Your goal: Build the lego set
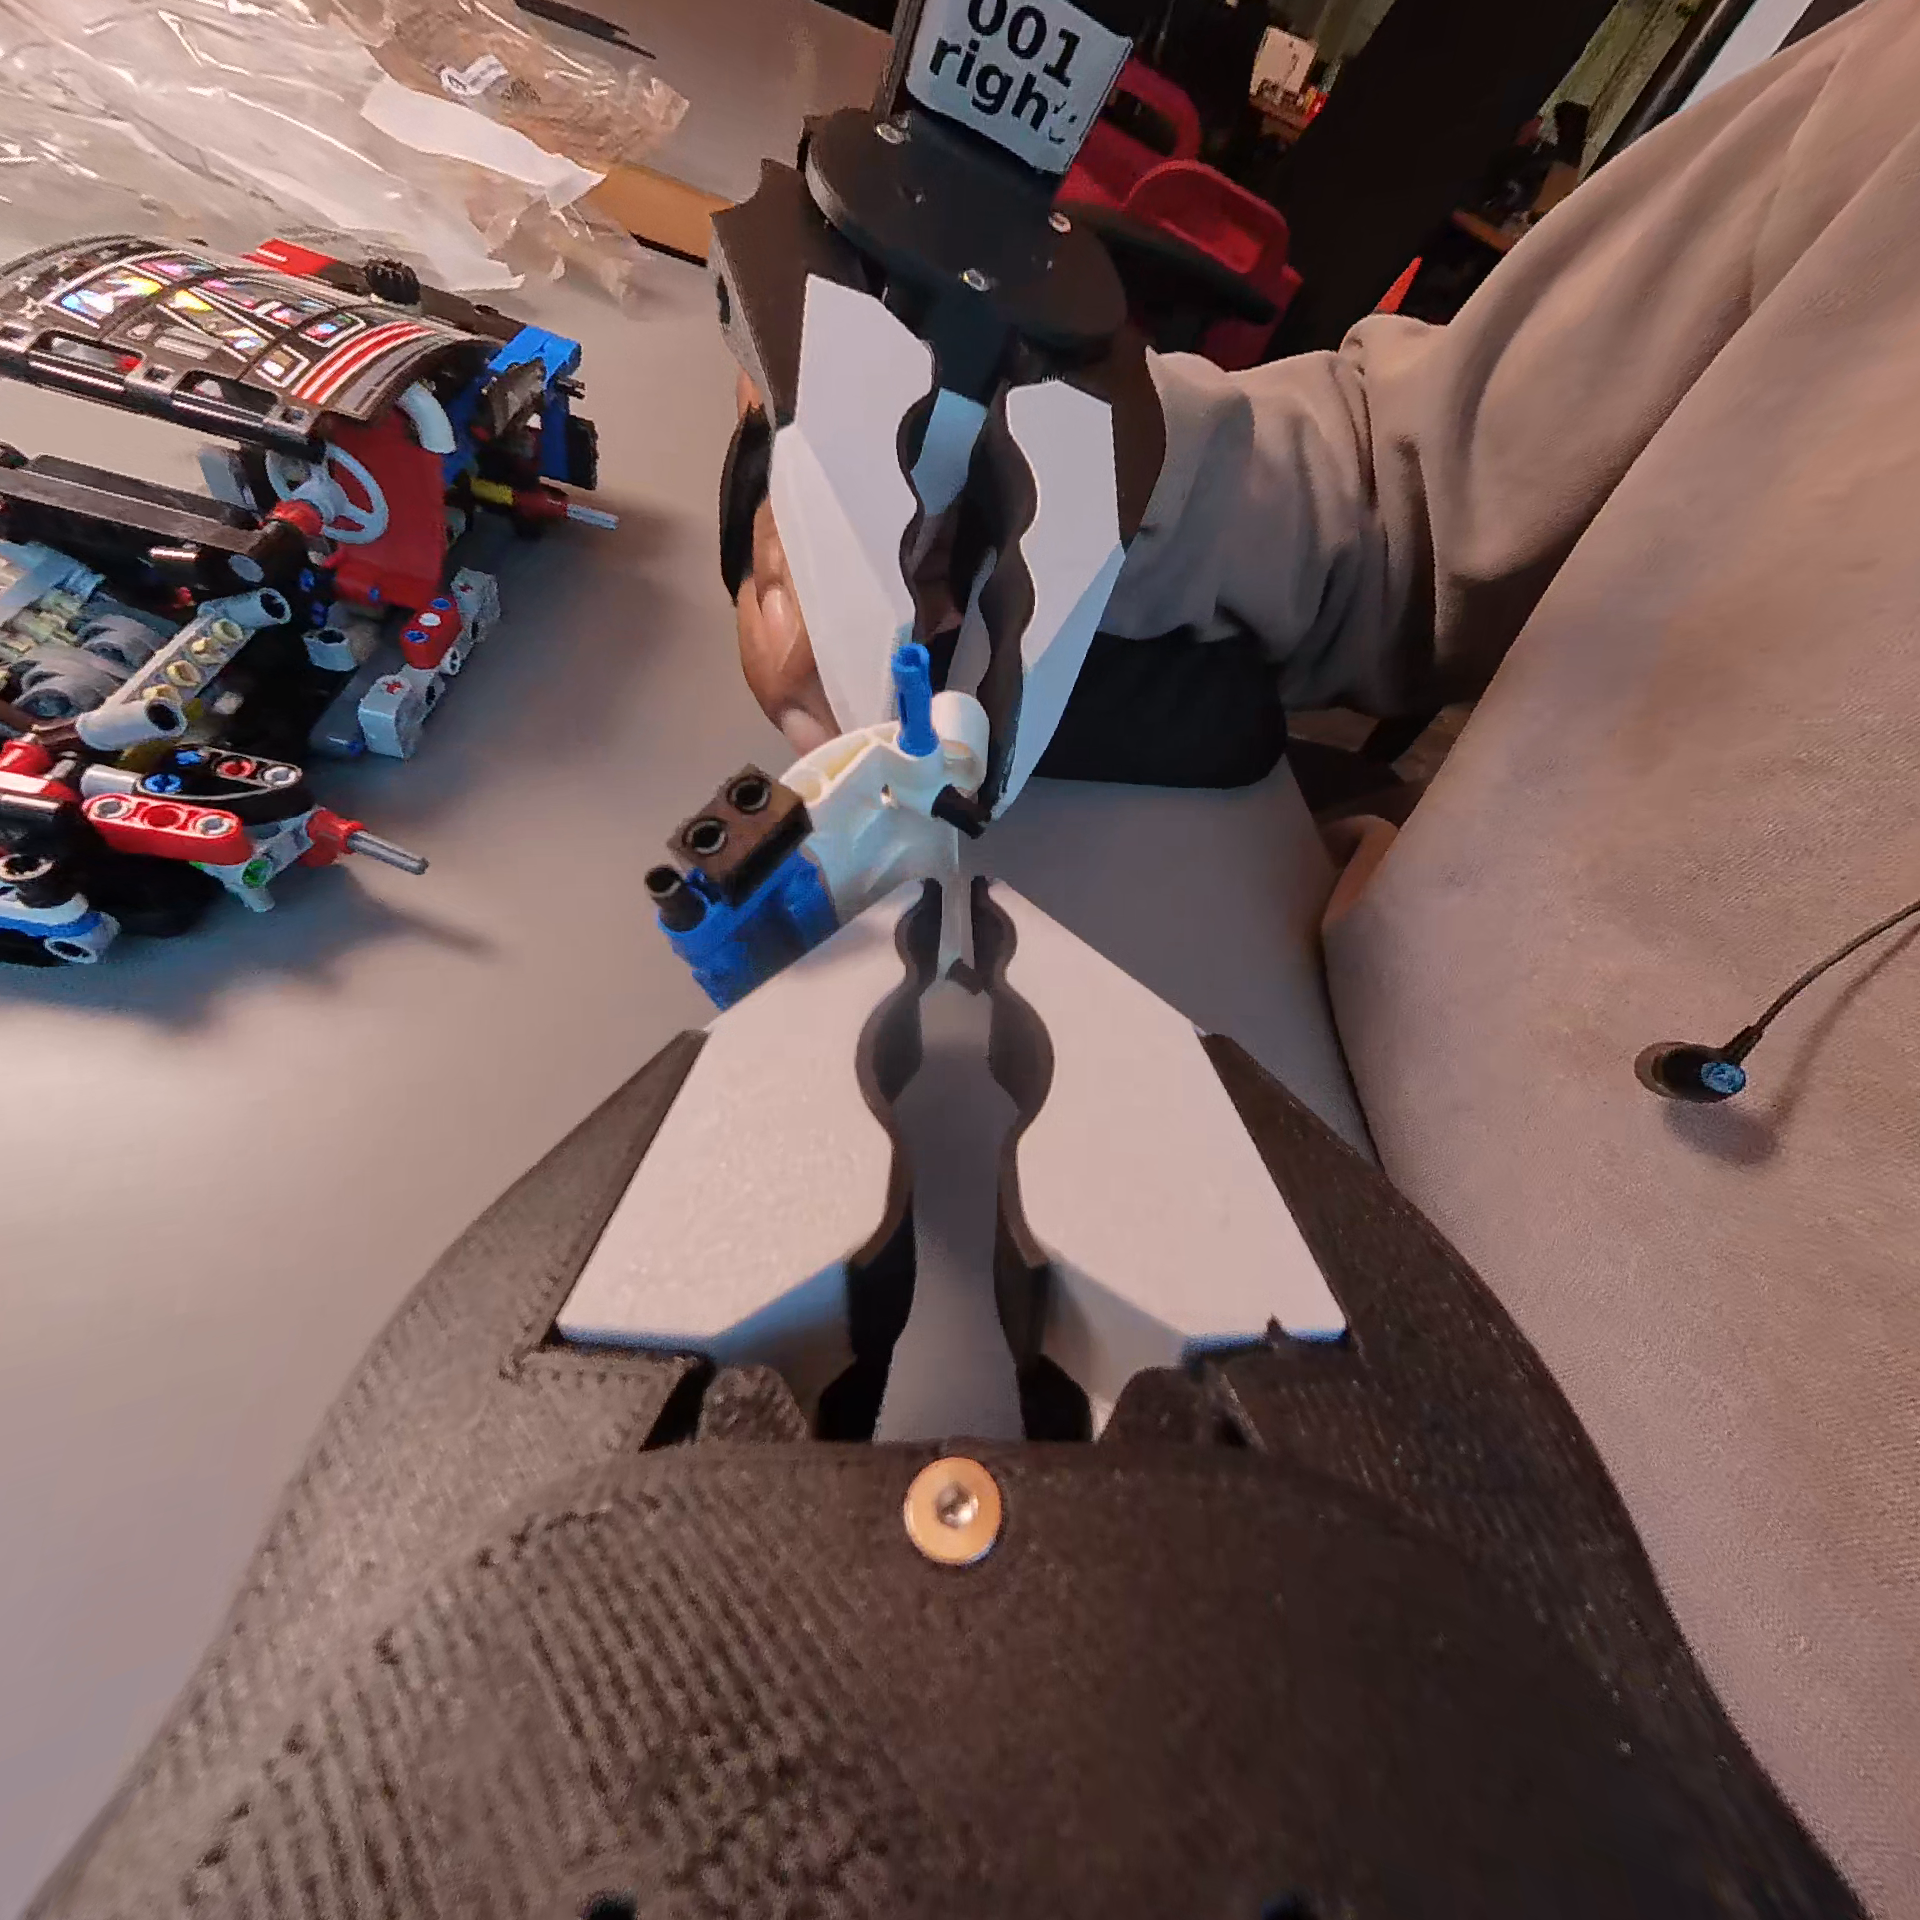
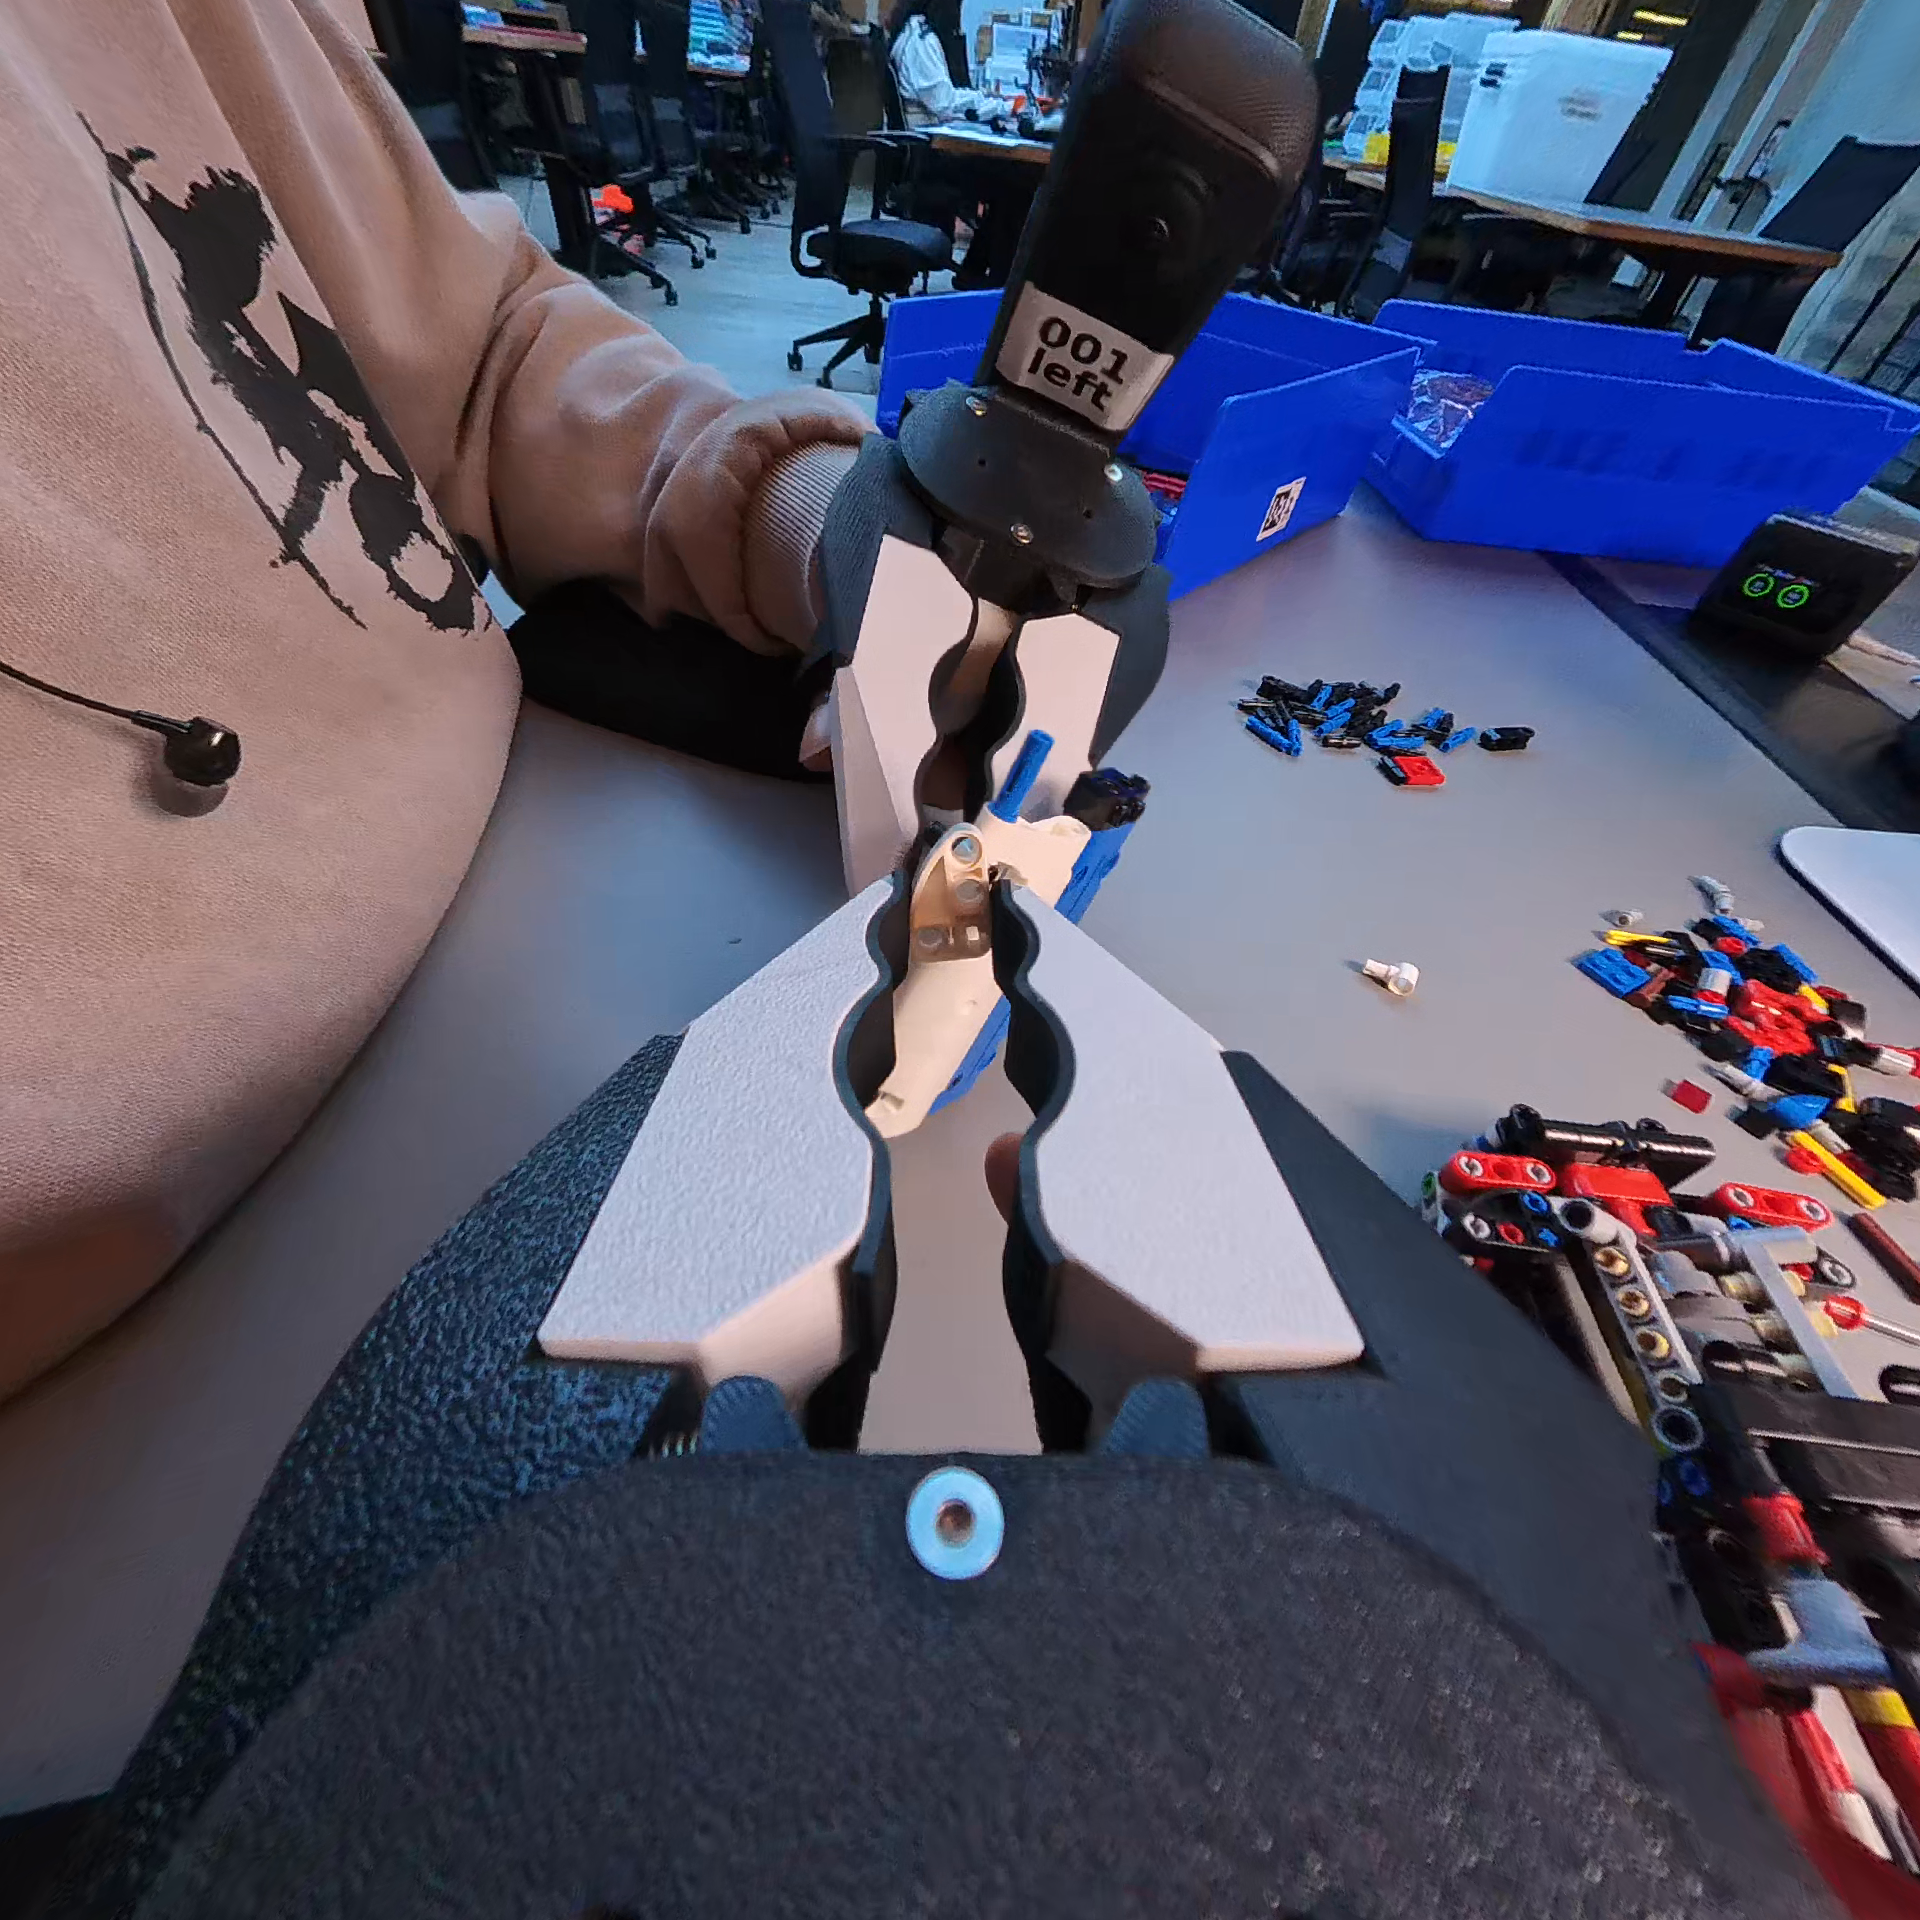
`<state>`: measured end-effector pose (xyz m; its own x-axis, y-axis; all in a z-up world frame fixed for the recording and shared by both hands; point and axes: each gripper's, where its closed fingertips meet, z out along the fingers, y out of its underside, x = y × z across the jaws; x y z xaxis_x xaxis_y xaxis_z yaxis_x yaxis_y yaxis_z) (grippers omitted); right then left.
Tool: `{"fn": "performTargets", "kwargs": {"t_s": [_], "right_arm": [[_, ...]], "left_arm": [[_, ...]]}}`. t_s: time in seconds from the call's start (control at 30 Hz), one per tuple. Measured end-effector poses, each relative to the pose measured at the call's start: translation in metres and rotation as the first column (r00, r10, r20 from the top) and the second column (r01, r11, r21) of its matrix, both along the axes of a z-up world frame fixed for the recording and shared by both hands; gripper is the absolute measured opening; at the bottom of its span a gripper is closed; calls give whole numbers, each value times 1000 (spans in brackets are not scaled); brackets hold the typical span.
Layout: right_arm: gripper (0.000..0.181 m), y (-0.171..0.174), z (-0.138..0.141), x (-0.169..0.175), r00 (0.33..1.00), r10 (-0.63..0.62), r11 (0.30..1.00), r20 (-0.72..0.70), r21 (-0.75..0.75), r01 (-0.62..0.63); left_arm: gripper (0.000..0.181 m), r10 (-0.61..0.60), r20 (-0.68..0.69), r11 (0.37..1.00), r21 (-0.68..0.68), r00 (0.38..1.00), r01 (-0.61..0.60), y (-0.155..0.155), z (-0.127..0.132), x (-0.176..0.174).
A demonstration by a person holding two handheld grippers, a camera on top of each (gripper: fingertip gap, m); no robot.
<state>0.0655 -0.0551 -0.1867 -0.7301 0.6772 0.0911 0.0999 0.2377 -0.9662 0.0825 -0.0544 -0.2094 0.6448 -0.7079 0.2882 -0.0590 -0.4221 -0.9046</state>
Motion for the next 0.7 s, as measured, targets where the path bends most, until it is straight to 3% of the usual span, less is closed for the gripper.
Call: {"fn": "performTargets", "kwargs": {"t_s": [0.17,0.3,0.4,0.47,0.63,0.7], "right_arm": [[13,0,0,3,1000,12,1000,7,-14,-11],[13,-2,-1,3,1000,11,1000,6,-7,-11],[13,-7,-4,3,1000,23,1000,15,2,-23],[13,-9,-10,2,999,30,999,27,27,-31],[13,-11,-9,3,999,40,999,23,20,-40],[13,-6,-7,4,1000,27,999,16,34,-27]], "left_arm": [[15,111,-89,992,-57,990,-117,-5,-5,-20],[64,302,-97,949,-61,948,-309,-2,-3,-37],[89,328,-159,938,-60,931,-341,6,-15,-21],[80,308,-175,944,-71,935,-324,13,-22,-12],[6,231,-276,973,54,933,-225,15,-21,-10],[6,184,-251,983,27,950,-183,11,-18,-12]]}}
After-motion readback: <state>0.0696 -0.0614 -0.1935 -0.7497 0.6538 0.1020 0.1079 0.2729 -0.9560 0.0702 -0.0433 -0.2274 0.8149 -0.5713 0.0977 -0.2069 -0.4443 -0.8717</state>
